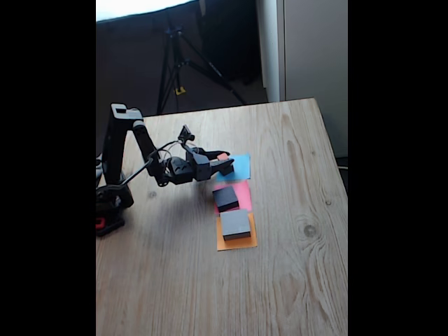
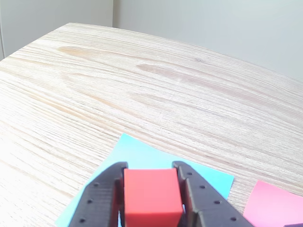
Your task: Tower of hanoi
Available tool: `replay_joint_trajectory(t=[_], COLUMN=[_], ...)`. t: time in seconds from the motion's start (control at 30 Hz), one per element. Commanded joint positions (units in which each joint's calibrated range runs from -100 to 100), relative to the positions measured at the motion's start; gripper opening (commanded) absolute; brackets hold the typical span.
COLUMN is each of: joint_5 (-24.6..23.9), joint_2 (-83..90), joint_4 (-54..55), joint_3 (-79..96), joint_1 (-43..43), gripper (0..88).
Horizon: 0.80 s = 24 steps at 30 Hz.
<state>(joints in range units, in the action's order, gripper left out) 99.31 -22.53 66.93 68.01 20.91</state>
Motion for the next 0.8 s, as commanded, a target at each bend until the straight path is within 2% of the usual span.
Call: replay_joint_trajectory(t=[0.0, 0.47, 0.77], joint_5=[0.69, 0.69, 0.69], joint_2=[0.88, 0.96, 5.20], joint_4=[-0.52, -0.52, -2.95], joint_3=[-0.74, -0.65, -0.56], joint_1=[0.95, 0.61, 0.78], gripper=[5.6, 1.1, 1.8])
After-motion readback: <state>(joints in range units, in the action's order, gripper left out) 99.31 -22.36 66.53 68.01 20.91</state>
